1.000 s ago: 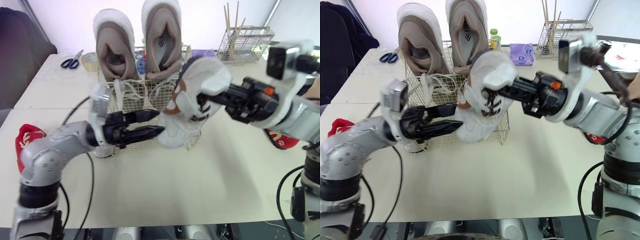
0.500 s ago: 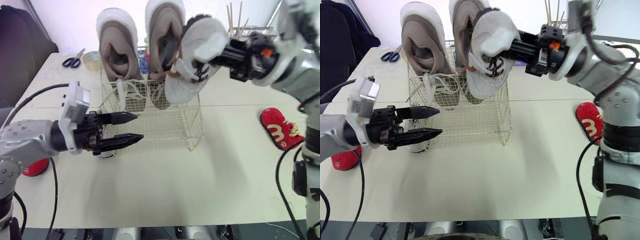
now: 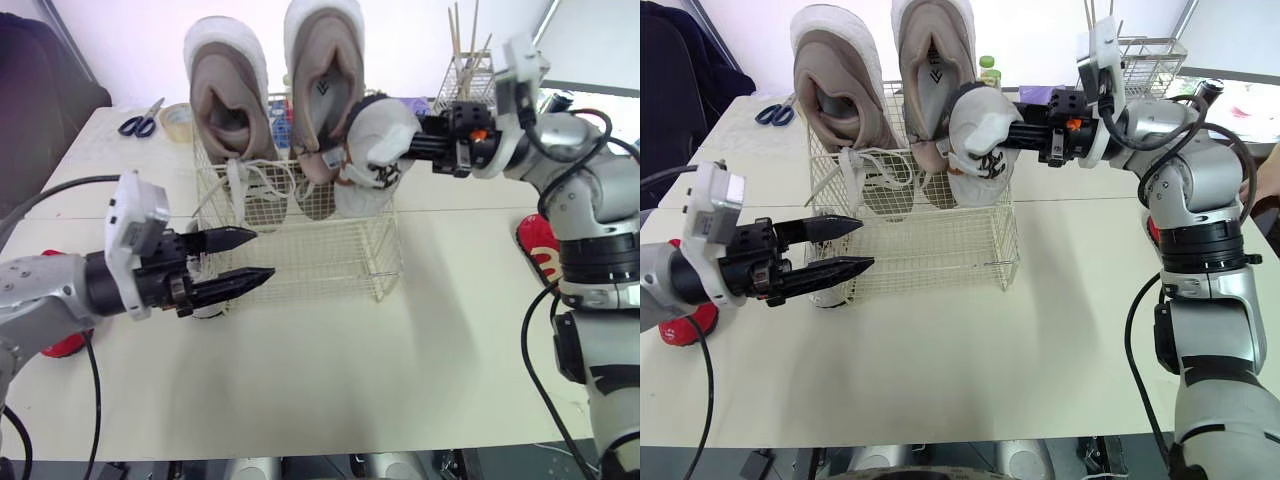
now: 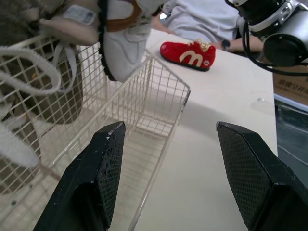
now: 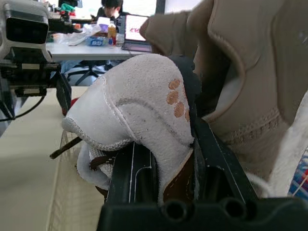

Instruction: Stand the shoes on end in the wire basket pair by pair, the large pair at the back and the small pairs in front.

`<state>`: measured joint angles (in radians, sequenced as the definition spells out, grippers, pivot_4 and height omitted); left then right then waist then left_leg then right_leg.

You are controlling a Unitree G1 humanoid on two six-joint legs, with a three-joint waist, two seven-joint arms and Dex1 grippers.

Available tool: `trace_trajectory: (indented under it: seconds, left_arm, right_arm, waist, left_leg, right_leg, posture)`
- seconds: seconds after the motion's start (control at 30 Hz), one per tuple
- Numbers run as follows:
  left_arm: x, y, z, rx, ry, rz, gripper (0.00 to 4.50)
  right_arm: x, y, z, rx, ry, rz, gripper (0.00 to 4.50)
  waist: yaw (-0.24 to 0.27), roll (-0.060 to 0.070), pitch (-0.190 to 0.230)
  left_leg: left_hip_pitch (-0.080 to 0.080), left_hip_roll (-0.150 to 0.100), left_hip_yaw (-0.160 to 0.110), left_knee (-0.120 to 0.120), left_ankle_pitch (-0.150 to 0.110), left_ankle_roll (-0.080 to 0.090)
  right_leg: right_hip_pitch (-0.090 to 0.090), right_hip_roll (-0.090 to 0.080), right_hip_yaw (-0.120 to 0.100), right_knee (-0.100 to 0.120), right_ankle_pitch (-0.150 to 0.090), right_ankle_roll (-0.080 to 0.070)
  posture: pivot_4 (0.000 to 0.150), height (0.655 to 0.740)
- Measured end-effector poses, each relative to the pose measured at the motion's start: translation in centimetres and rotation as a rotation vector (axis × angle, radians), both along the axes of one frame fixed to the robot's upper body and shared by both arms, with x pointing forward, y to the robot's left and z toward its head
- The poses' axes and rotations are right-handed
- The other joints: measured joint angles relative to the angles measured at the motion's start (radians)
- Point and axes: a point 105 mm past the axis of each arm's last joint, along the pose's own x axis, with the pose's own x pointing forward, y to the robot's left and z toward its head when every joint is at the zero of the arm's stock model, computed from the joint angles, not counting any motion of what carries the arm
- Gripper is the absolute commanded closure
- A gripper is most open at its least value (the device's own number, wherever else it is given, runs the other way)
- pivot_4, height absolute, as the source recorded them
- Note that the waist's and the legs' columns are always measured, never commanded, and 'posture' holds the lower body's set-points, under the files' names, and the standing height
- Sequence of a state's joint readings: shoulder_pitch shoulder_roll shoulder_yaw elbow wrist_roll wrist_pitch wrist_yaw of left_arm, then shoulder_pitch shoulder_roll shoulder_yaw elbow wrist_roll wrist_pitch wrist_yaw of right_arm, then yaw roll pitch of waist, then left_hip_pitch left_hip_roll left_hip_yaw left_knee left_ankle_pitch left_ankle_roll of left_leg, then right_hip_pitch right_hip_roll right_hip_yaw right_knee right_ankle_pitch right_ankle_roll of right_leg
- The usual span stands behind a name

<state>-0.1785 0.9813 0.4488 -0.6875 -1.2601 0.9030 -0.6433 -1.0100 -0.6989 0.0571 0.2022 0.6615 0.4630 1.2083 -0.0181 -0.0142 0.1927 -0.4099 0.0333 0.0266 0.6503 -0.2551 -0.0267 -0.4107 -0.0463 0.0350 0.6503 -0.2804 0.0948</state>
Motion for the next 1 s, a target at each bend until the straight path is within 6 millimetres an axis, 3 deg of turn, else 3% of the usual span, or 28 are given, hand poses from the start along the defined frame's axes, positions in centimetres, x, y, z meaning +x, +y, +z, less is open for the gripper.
trace_trajectory:
  seconds: [0.27,0.43,0.7,1.0]
  left_arm:
    - [0.0,0.4,-0.6,-0.014,0.026,0.022,1.41]
    - [0.3,0.7,-0.7,-0.024,0.030,0.038,1.41]
    - [0.6,0.9,-0.7,-0.044,0.036,0.036,1.41]
    - [1.1,0.9,-1.1,-0.053,0.051,0.040,1.41]
  right_arm:
    - [-0.1,-0.3,0.3,0.025,0.027,0.007,4.14]
    - [-0.5,-1.6,1.7,0.101,0.029,-0.003,4.14]
    - [-2.1,-1.9,3.1,0.123,0.015,0.027,4.14]
    - [-2.7,-1.5,1.8,0.064,-0.011,0.031,4.14]
  waist:
    - [0.001,0.000,0.000]
    - [0.003,0.000,0.000]
    - [0.002,0.000,0.000]
    - [0.001,0.000,0.000]
  left_leg:
    - [0.000,0.000,0.000,0.000,0.000,0.000]
    - [0.000,0.000,0.000,0.000,0.000,0.000]
    - [0.000,0.000,0.000,-0.001,0.000,0.000]
    - [0.000,-0.001,0.000,-0.001,0.000,0.000]
  right_leg:
    - [0.000,-0.001,0.000,0.000,0.000,0.000]
    - [0.000,-0.001,0.000,0.000,0.000,0.000]
    - [0.000,-0.001,0.000,0.000,0.000,0.000]
    - [0.000,0.000,0.000,0.000,0.000,0.000]
  posture:
    - [0.150,0.7400]
    - [0.150,0.7400]
    - [0.150,0.7400]
    - [0.150,0.7400]
